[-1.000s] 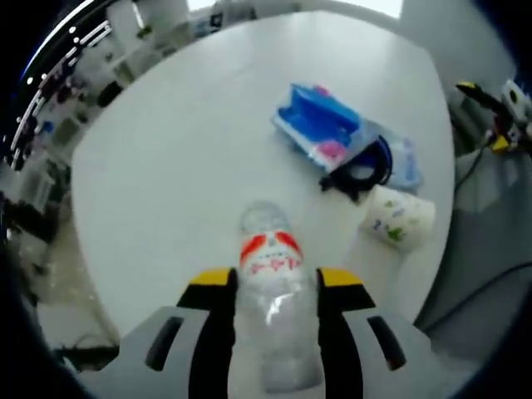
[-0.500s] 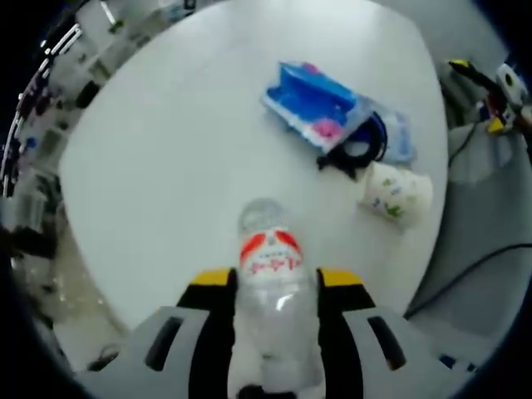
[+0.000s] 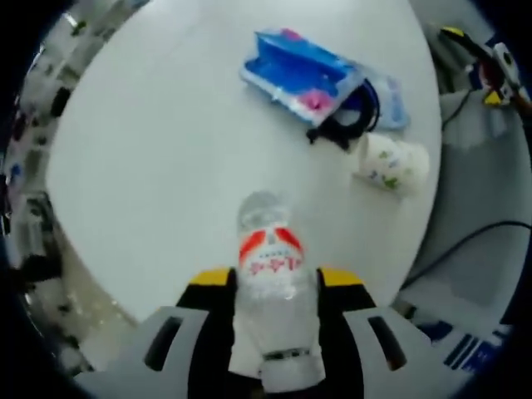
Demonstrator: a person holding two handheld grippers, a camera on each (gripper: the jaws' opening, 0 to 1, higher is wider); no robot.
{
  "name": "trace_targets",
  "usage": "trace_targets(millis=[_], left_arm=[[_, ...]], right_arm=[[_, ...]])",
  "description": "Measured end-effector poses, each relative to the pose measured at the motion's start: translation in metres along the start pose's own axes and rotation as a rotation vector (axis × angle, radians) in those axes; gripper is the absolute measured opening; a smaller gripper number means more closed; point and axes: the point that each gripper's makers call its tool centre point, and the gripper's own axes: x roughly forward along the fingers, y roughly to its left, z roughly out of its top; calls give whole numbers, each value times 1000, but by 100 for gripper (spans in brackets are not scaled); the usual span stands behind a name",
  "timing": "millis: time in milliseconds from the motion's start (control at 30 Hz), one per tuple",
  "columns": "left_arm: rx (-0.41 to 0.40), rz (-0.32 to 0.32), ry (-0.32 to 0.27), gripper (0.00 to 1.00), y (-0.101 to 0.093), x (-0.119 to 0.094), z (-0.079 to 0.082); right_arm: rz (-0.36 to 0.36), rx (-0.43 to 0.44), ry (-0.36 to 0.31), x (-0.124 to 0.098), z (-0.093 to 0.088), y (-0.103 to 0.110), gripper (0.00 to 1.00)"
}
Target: Arrange the tabletop items into an orderly group along one side of the table until the central work area is clear of visible clutter.
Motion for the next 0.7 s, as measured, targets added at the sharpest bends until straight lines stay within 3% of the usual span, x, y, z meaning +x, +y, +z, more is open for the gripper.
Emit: trace_targets(millis=[200, 567, 700], left_arm=[[76, -2, 76, 35, 0, 0, 8], [152, -6, 113, 36, 3, 2, 27], [187, -3, 154, 36, 3, 3, 31]], right_arm=[[-6, 3, -5, 0, 1, -1, 92], [-6, 0, -4, 0, 0, -2, 92], [-5, 0, -4, 0, 0, -2, 91]])
